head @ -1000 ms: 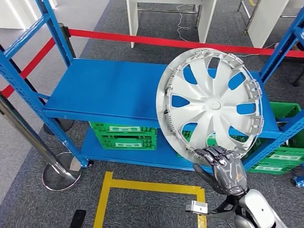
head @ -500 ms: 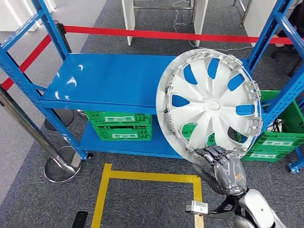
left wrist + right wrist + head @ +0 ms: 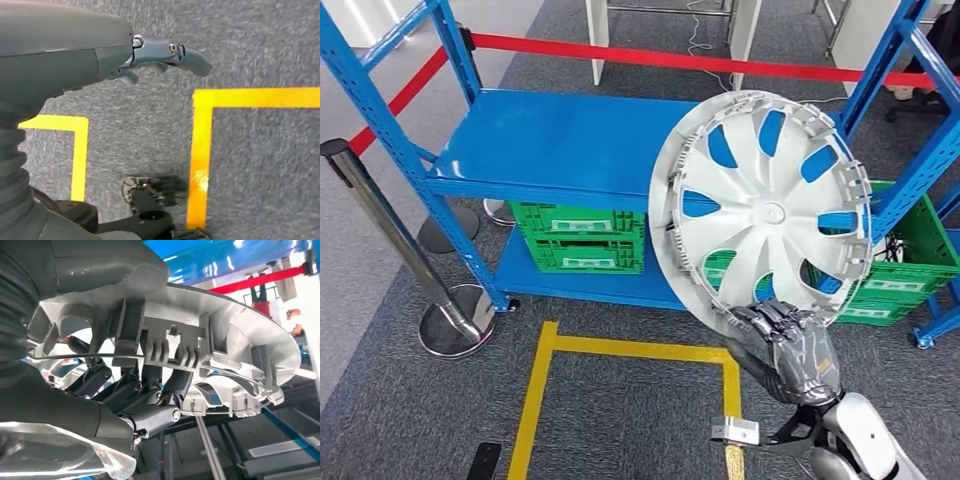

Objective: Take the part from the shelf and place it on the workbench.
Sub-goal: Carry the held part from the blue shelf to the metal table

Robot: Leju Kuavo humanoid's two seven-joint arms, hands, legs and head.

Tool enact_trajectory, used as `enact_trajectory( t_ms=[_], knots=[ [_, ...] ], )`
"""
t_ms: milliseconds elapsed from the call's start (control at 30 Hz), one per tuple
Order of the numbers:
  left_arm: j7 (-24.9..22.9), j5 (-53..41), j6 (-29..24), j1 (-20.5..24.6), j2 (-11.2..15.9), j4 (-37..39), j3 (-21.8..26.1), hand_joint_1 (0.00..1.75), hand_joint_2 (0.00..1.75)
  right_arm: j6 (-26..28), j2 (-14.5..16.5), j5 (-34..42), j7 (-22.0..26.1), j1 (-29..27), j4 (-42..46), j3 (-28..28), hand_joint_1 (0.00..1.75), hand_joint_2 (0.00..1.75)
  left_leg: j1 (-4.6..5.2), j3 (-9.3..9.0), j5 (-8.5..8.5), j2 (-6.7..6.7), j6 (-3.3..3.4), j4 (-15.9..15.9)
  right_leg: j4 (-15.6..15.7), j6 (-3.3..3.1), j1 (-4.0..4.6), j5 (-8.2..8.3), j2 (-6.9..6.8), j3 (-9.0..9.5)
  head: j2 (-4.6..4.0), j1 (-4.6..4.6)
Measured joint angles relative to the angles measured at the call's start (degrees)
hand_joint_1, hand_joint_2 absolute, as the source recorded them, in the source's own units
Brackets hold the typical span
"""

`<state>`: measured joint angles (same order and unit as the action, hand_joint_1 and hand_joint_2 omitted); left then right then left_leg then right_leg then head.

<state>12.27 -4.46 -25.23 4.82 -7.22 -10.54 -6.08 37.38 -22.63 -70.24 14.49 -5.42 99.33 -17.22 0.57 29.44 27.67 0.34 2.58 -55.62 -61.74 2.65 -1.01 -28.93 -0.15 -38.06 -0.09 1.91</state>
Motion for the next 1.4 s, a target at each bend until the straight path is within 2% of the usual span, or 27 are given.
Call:
enact_trajectory(
  t_ms=[67, 100, 133, 167, 233, 300, 333, 400, 467, 533, 600, 633, 667, 733, 800, 833, 900, 933, 1000, 1067, 1133, 1167, 1200, 1267, 1333, 1367, 1400],
  knots=[
    [-0.05, -0.28, -0.05, -0.12, -0.1, 0.0, 0.0, 0.0, 1.75, 0.38, 0.25, 0.37, 0.09, -0.49, 0.18, 0.01, 1.75, 1.75, 0.07, 1.72, -1.25, 0.01, 0.27, -0.15, -7.04, 0.33, -0.02, -5.39, 0.03, -1.65, 0.0, 0.1],
    [-0.12, -0.48, -0.1, -0.2, -0.13, 0.0, 0.0, 0.0, 1.75, 0.6, 0.34, 0.46, 0.19, -0.79, 0.25, 0.03, 1.75, 1.75, 0.1, 2.63, -1.9, 0.03, 0.24, -0.25, -10.12, 0.48, -0.04, -6.57, 0.03, -1.94, 0.0, 0.1],
    [-0.2, -0.64, -0.14, -0.28, -0.12, 0.0, 0.0, 0.0, 1.75, 0.79, 0.4, 0.44, 0.32, -1.12, 0.32, 0.07, 1.75, 1.75, 0.11, 3.56, -2.47, 0.0, 0.18, -0.36, -11.76, 0.62, -0.06, -6.37, 0.03, -1.56, 0.0, 0.09],
    [-0.32, -0.75, -0.13, -0.35, -0.1, 0.0, 0.0, 0.0, 1.75, 0.93, 0.42, 0.27, 0.42, -1.45, 0.41, 0.15, 1.75, 1.75, 0.08, 4.53, -3.01, -0.1, 0.02, -0.56, -11.61, 0.71, -0.11, -4.96, 0.04, -0.33, 0.0, 0.1],
    [-0.63, -0.79, -0.03, -0.44, -0.13, 0.0, 0.0, 0.0, 1.75, 1.02, 0.43, -0.38, 0.54, -2.09, 0.81, 0.55, 1.75, 1.75, 0.0, 6.38, -3.93, -0.6, -0.54, -1.18, -6.03, 0.67, -0.28, -2.08, 0.87, 4.69, 0.0, 0.1],
    [-0.92, -0.93, 0.02, -0.35, -0.22, 0.0, 0.0, 0.0, 1.75, 1.1, 0.43, -1.0, 0.61, -2.91, 1.56, 1.17, 1.75, 1.75, 0.12, 7.77, -4.76, -1.18, -1.23, -2.06, 2.02, 0.28, -0.39, -2.95, 2.48, 10.49, 0.0, 0.05],
    [-1.01, -1.16, -0.02, -0.29, -0.26, 0.0, 0.0, 0.0, 1.75, 1.19, 0.43, -1.2, 0.66, -3.34, 1.92, 1.42, 1.75, 1.75, 0.19, 8.14, -5.17, -1.46, -1.53, -2.35, 4.54, -0.04, -0.35, -4.11, 2.95, 12.04, 0.0, 0.01],
    [-1.18, -1.75, -0.09, -0.28, -0.32, 0.0, -0.03, 0.0, 1.75, 1.36, 0.44, -1.48, 0.77, -4.22, 2.55, 1.76, 1.75, 1.75, 0.16, 8.52, -5.93, -2.14, -2.07, -2.53, 5.76, -0.97, -0.24, -4.63, 2.13, 12.33, 0.0, -0.05],
    [-1.33, -2.24, -0.14, -0.41, -0.39, 0.0, -0.1, 0.0, 1.75, 1.43, 0.45, -1.66, 0.87, -4.96, 3.16, 1.97, 1.75, 1.75, -0.02, 9.11, -4.41, -2.08, -2.7, -3.88, 5.79, -1.96, -0.35, -4.06, 0.96, 11.91, 0.0, -0.21],
    [-1.49, -2.59, -0.18, -0.44, -0.47, 0.0, -0.17, 0.0, 1.75, 1.46, 0.45, -1.77, 0.89, -5.58, 3.79, 2.22, 1.75, 1.75, -0.24, 10.69, 0.42, -1.36, -3.41, -9.31, 5.79, -2.47, -0.39, -3.5, -0.15, 11.42, 0.0, -0.52],
    [-1.58, -2.76, -0.19, -0.41, -0.56, 0.0, -0.2, 0.0, 1.75, 1.49, 0.45, -1.84, 0.89, -6.14, 4.13, 2.43, 1.75, 1.75, -0.52, 12.42, 4.48, -0.98, -3.92, -16.7, 5.67, -2.48, -0.3, -3.08, -1.24, 11.13, 0.0, -0.69],
    [-1.61, -2.76, -0.19, -0.43, -0.61, 0.0, -0.2, 0.0, 1.75, 1.49, 0.45, -1.86, 0.89, -6.34, 4.17, 2.47, 1.75, 1.75, -0.62, 12.44, 4.9, -0.88, -4.0, -18.6, 5.58, -2.42, -0.25, -2.92, -1.76, 11.05, 0.0, -0.72],
    [-1.63, -2.77, -0.19, -0.46, -0.66, 0.0, -0.21, 0.0, 1.75, 1.49, 0.45, -1.89, 0.89, -6.5, 4.22, 2.49, 1.75, 1.75, -0.67, 11.58, 4.21, -0.76, -3.95, -18.43, 5.47, -2.37, -0.2, -2.83, -2.29, 11.05, 0.0, -0.71],
    [-1.66, -2.85, -0.22, -0.46, -0.71, 0.0, -0.22, 0.0, 1.75, 1.49, 0.45, -1.96, 0.87, -6.7, 4.37, 2.51, 1.75, 1.75, -0.51, 7.59, 0.8, 0.03, -3.31, -12.25, 5.32, -2.17, -0.09, -2.88, -3.3, 11.09, 0.0, -0.72],
    [-1.79, -3.14, -0.29, -0.4, -0.66, 0.0, -0.24, 0.0, 1.75, 1.49, 0.45, -2.21, 0.78, -6.79, 4.53, 2.54, 1.75, 1.75, 0.07, 4.07, -1.14, 1.68, -2.28, -5.83, 5.23, -1.76, 0.16, -3.02, -4.33, 11.11, 0.0, -0.66],
    [-1.92, -3.39, -0.33, -0.38, -0.64, 0.0, -0.26, 0.0, 1.75, 1.5, 0.45, -2.36, 0.71, -6.9, 4.65, 2.56, 1.75, 1.75, 0.37, 3.39, -1.22, 2.21, -1.9, -4.3, 5.23, -1.5, 0.25, -3.03, -4.82, 11.07, 0.0, -0.66],
    [-2.18, -3.91, -0.39, -0.34, -0.59, 0.0, -0.31, 0.0, 1.75, 1.52, 0.46, -2.66, 0.48, -7.32, 5.04, 2.62, 1.75, 1.75, 0.54, 3.21, -0.87, 1.79, -1.45, -3.22, 5.34, -0.94, 0.3, -3.01, -5.81, 11.03, 0.0, -0.66],
    [-2.27, -4.16, -0.4, -0.31, -0.59, 0.0, -0.36, 0.0, 1.75, 1.53, 0.46, -2.78, 0.28, -7.61, 5.32, 2.69, 1.75, 1.75, 0.39, 3.12, -0.84, 1.25, -1.19, -2.62, 5.19, -0.7, 0.26, -3.37, -5.46, 10.81, 0.0, -0.64],
    [-2.49, -4.68, -0.45, -0.11, -0.63, 0.0, -0.53, 0.0, 1.75, 1.54, 0.46, -3.17, -0.21, -8.33, 5.79, 2.92, 1.75, 1.75, -0.01, 2.89, -0.94, 0.21, -0.51, -1.37, 2.28, -0.34, 0.1, -5.42, -3.03, 9.13, 0.0, -0.5],
    [-2.81, -5.16, -0.52, 0.06, -0.76, 0.0, -0.72, 0.0, 1.75, 1.55, 0.46, -3.62, -0.53, -9.19, 5.96, 3.11, 1.75, 1.75, -0.1, 3.0, -1.12, -0.79, -0.17, -1.11, -4.97, -0.15, -0.05, -8.61, -0.48, 5.38, 0.0, -0.38],
    [-3.12, -5.55, -0.59, 0.1, -0.8, 0.0, -1.04, 0.0, 1.75, 1.55, 0.47, -4.03, -0.79, -10.02, 5.99, 3.2, 1.75, 1.75, -0.05, 3.04, -1.13, -1.89, -0.15, -1.18, -10.9, 0.07, -0.08, -9.81, 0.02, 2.02, 0.0, -0.37],
    [-3.23, -5.7, -0.63, 0.09, -0.79, 0.0, -1.25, 0.0, 1.75, 1.55, 0.47, -4.19, -0.93, -10.37, 6.01, 3.23, 1.75, 1.75, -0.07, 3.02, -1.13, -2.51, -0.16, -1.26, -11.01, 0.18, -0.13, -8.78, 0.07, 1.57, 0.0, -0.37],
    [-3.29, -5.83, -0.66, 0.09, -0.78, 0.0, -1.43, 0.0, 1.75, 1.55, 0.47, -4.31, -1.08, -10.63, 6.03, 3.26, 1.75, 1.75, -0.13, 3.0, -1.1, -3.17, -0.21, -1.44, -8.93, 0.29, -0.23, -6.73, 0.22, 2.16, 0.0, -0.37],
    [-3.34, -5.91, -0.68, 0.13, -0.78, 0.0, -1.63, 0.0, 1.75, 1.55, 0.48, -4.4, -1.29, -10.93, 6.03, 3.32, 1.75, 1.75, -0.23, 3.21, -0.87, -4.56, -0.59, -2.19, -1.7, 0.59, -0.64, -2.58, 2.29, 4.98, 0.0, -0.33],
    [-3.42, -5.93, -0.73, 0.23, -0.77, 0.0, -1.68, 0.0, 1.75, 1.63, 0.49, -4.44, -1.37, -11.23, 6.18, 3.38, 1.75, 1.75, -0.24, 4.14, -0.76, -5.8, -1.2, -3.2, 2.58, 0.55, -0.97, -1.61, 4.7, 6.98, 0.0, -0.24],
    [-3.46, -5.93, -0.77, 0.21, -0.74, 0.01, -1.69, 0.0, 1.75, 1.67, 0.49, -4.46, -1.33, -11.39, 6.28, 3.38, 1.75, 1.75, -0.23, 4.68, -0.91, -6.43, -1.54, -3.5, 2.71, 0.37, -0.94, -1.97, 5.1, 7.13, 0.0, -0.22],
    [-3.5, -5.93, -0.81, 0.15, -0.73, 0.01, -1.7, 0.0, 1.75, 1.71, 0.5, -4.48, -1.29, -11.55, 6.42, 3.39, 1.75, 1.75, -0.31, 5.1, -1.1, -7.06, -1.84, -3.69, 2.79, 0.09, -0.92, -2.02, 4.59, 7.2, 0.0, -0.24]
  ],
)
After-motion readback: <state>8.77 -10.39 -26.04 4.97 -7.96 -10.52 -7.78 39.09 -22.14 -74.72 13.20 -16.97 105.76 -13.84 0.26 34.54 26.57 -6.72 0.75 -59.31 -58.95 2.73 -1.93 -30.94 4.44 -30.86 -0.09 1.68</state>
